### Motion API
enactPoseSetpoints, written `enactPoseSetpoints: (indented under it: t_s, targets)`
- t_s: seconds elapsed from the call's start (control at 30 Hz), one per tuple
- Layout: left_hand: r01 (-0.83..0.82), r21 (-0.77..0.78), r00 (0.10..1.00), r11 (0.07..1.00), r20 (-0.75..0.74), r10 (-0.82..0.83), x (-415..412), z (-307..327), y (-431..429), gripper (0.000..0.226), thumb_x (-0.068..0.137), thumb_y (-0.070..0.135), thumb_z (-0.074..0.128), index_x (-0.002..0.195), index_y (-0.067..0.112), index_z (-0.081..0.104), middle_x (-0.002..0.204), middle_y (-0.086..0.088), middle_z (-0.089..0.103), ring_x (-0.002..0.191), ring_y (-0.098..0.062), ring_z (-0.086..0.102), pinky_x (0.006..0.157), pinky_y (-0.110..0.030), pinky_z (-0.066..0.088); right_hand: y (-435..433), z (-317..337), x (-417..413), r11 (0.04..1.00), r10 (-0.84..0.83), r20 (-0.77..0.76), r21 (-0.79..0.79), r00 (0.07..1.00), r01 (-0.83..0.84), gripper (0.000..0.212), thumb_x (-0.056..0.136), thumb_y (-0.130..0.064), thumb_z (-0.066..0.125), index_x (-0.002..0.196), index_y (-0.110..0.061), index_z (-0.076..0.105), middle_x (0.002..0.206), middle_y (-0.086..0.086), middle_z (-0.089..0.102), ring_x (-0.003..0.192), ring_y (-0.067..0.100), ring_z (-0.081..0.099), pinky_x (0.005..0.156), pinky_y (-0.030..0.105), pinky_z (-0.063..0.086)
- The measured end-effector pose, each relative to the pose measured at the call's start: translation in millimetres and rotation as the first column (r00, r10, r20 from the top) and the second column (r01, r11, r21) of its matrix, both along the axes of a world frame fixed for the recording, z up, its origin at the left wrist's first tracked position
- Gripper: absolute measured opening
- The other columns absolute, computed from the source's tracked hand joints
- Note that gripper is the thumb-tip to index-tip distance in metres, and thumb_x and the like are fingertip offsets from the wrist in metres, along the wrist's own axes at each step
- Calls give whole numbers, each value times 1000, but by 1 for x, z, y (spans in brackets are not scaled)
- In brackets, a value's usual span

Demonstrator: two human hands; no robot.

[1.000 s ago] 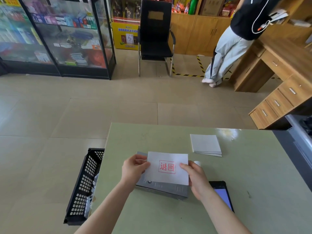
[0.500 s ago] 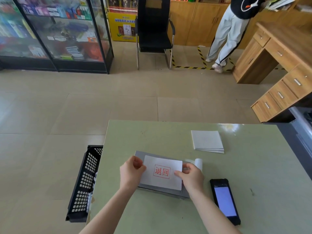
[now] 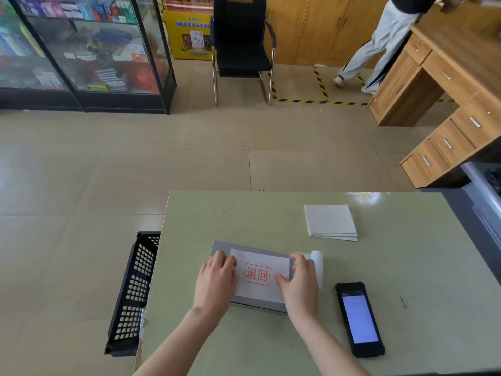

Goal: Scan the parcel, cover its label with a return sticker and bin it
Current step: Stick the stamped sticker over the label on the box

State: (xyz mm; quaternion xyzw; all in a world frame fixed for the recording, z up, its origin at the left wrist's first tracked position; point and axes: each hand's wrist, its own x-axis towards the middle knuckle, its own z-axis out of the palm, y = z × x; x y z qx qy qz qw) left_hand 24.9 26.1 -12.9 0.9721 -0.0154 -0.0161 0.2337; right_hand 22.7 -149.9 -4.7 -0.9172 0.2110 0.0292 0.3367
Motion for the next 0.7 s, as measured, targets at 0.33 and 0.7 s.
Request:
enactPoseSetpoints:
  t_s: [0.33, 0.7]
  targets:
    - [366, 244, 929, 898, -145, -340, -11, -14, -11, 56, 98, 31, 42, 151, 20, 28, 162, 3, 10, 150, -27, 8, 118, -54, 10, 11, -25, -25, 672, 655, -31, -434, 755, -600, 51, 94, -34, 41, 141, -14, 43, 151, 0, 37, 138, 22, 38, 115, 38, 11]
    - [205, 246, 959, 947, -246, -144, -22, -25, 37, 78, 86, 67, 1, 150, 27, -17, 157, 7, -27, 144, -17, -28, 117, -41, -13, -47, -37, -32, 676, 602, -229, -365, 765, -641, 72, 89, -60, 7, 147, -25, -16, 154, -12, -24, 141, 5, -25, 114, 34, -20]
